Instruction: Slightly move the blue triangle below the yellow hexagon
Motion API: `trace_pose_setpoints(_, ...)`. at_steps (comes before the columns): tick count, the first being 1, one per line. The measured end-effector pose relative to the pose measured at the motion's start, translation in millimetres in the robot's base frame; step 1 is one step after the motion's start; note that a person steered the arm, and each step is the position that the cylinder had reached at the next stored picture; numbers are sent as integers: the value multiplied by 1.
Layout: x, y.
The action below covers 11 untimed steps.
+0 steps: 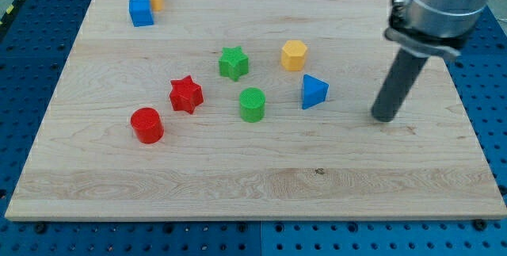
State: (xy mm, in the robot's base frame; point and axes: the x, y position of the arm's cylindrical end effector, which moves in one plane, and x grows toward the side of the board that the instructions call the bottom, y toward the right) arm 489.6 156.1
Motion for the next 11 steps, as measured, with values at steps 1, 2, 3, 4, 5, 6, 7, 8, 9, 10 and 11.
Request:
trace_pose_setpoints(1, 0, -28)
trace_pose_setpoints(2, 0, -28)
trace_pose_setpoints(3, -7, -28)
trace_pose_setpoints(4, -9, -35)
trace_pose_setpoints(5, -13, -47)
trace_pose_setpoints(6, -18, -51)
trace_pose_setpoints(7, -25, -61)
trace_pose_setpoints(8, -33, -71)
trace_pose_setpoints(9, -29, -67)
trace_pose_setpoints(10, -18, -9)
trace_pose_setpoints(11, -43, 28)
